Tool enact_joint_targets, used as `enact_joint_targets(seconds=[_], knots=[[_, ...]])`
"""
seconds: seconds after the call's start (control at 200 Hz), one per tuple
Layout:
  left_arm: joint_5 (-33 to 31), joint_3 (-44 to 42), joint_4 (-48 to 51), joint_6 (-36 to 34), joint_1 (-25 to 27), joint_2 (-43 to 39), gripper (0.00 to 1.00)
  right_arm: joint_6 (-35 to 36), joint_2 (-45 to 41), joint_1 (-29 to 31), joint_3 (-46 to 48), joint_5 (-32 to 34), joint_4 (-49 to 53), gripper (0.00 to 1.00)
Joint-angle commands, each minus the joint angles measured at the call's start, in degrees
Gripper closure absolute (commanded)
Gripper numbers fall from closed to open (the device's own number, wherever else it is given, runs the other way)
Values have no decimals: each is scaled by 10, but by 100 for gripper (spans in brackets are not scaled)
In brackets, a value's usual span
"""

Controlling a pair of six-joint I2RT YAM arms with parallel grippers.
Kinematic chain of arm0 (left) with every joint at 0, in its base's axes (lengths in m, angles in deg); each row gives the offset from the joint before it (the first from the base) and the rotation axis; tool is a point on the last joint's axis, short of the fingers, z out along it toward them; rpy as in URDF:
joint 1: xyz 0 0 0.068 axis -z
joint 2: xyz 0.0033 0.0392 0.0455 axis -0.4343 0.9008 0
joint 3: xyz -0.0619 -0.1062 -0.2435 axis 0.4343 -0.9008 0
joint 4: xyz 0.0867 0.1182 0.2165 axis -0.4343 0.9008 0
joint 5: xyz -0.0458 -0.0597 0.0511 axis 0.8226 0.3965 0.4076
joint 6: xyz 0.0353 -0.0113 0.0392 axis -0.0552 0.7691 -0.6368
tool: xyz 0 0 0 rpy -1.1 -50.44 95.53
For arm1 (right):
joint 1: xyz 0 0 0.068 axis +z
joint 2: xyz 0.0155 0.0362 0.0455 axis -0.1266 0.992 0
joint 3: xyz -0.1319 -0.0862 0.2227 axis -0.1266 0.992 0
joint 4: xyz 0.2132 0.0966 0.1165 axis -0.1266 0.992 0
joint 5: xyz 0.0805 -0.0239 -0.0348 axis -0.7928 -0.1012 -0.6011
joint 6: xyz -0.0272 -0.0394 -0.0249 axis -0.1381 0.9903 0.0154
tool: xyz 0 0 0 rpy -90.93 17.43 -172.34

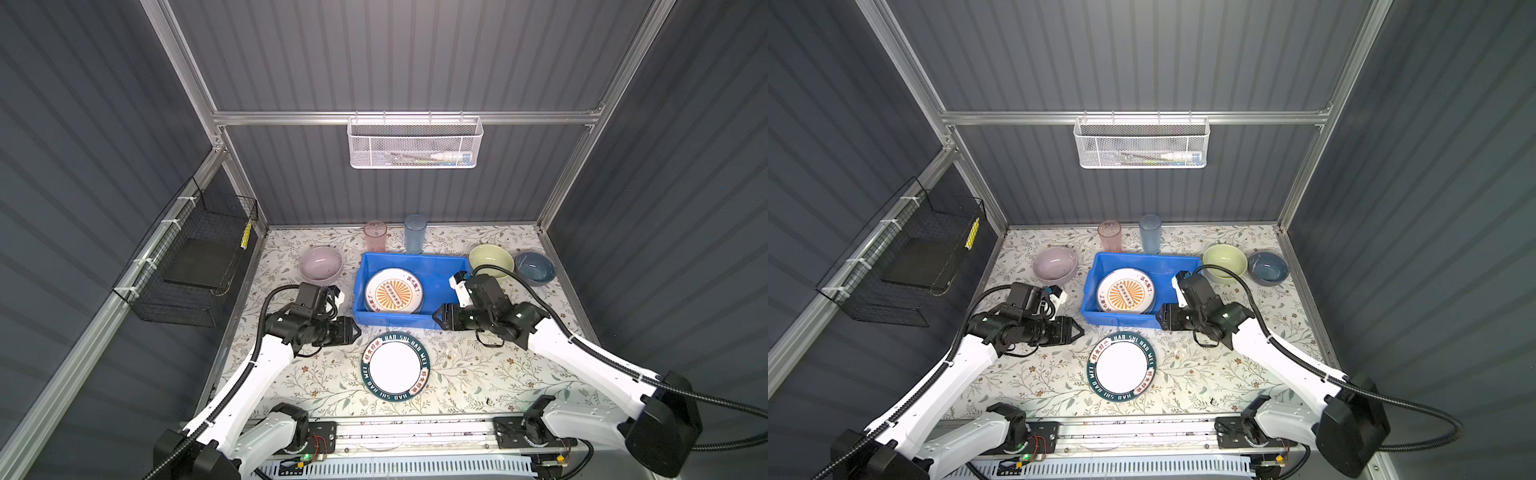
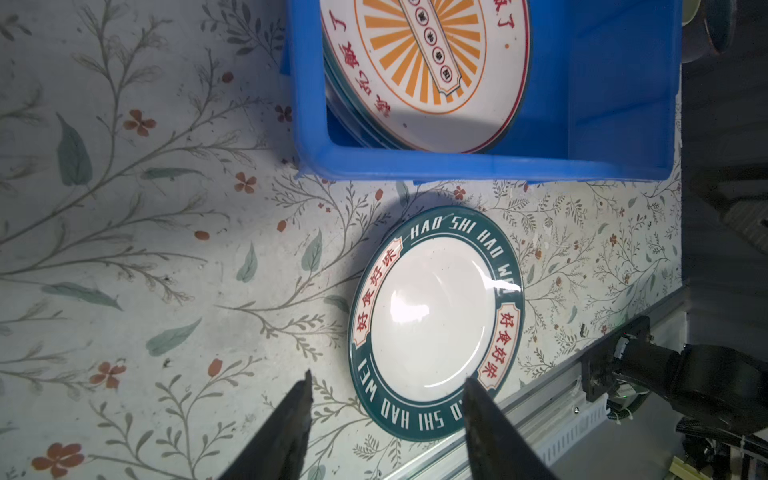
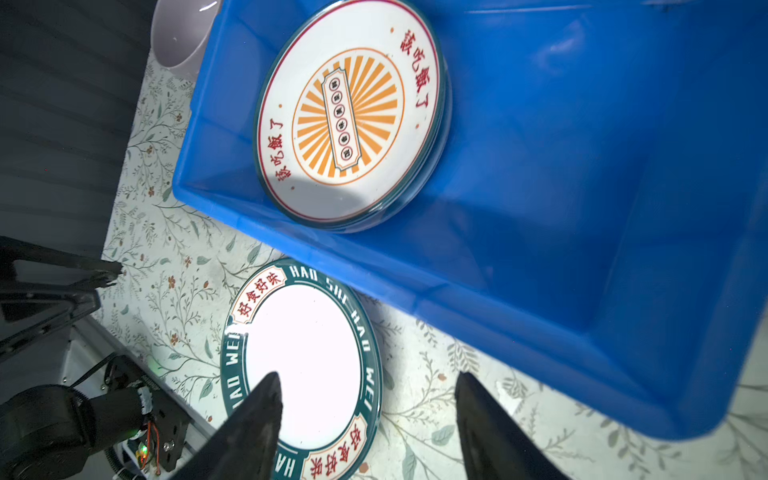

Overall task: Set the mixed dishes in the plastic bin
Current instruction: 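Move both grippers back to the green-rimmed HAO SHI HAO WEI plate, then position both grippers at opposite rims of the green-rimmed plate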

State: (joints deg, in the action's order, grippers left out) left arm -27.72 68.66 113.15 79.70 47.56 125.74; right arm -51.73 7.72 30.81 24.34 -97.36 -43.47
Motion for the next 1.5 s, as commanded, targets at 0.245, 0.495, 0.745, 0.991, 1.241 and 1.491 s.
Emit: enact_joint_targets(seconds=[0.245, 0.495, 0.745, 0.991, 1.241, 1.491], knots=[[-68, -61, -66, 98, 78, 27, 47, -82, -37, 62, 136, -1, -114, 36], [-42, -139, -122, 131, 85, 18, 54, -106, 46, 96, 142, 6, -173, 39], [-26, -177, -146, 137, 87, 12, 59, -129, 116, 117, 134, 27, -194, 42], [-16, -196, -169, 140, 88, 35, 72, -149, 145, 131, 136, 18, -215, 48], [-9, -208, -192, 144, 88, 52, 79, -159, 152, 142, 139, 0, -233, 50], [-15, -211, -201, 148, 88, 70, 87, -172, 153, 142, 149, -33, -277, 56]])
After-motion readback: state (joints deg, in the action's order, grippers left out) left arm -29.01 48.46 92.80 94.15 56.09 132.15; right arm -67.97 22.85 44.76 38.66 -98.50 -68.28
